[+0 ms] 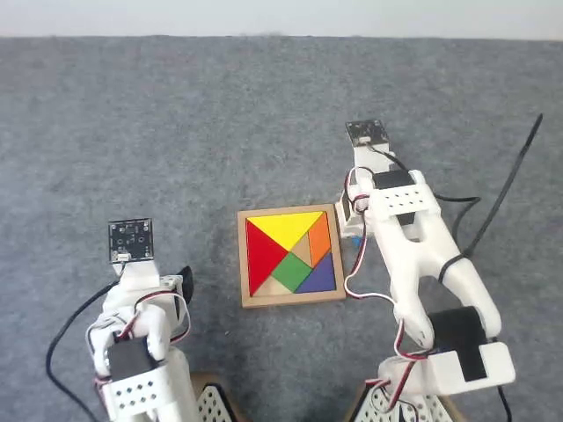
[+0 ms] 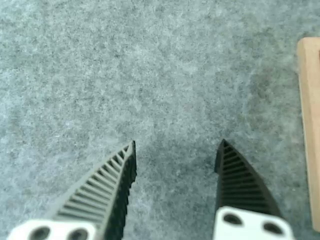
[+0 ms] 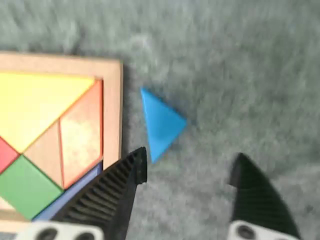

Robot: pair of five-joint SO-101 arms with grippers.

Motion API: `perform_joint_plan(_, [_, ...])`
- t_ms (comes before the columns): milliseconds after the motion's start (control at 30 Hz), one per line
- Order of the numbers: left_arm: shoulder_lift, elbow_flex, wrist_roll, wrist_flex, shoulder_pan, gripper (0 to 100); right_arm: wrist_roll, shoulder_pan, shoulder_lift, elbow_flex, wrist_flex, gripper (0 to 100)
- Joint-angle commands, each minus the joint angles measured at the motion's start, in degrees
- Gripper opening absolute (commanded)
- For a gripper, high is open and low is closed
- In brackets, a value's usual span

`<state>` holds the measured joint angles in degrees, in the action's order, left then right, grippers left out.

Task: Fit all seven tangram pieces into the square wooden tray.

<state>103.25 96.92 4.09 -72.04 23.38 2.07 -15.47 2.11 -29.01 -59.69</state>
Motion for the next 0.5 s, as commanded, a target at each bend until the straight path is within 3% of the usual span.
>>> perform_joint_plan(0, [0.88,-0.48,-0.53,-0.26,0.35,24,-5.1,-0.04,0.22,0.79,3.74,28.5])
perform_joint_plan(200, [0.88,-0.48,-0.53,-0.26,0.35,24,-9.32,-0.92,-8.66,1.05,9.01,28.5])
perform_joint_plan(467, [0.88,-0.48,-0.53,-0.26,0.35,24,-11.52,-4.09,-9.45,1.67,8.84,28.5])
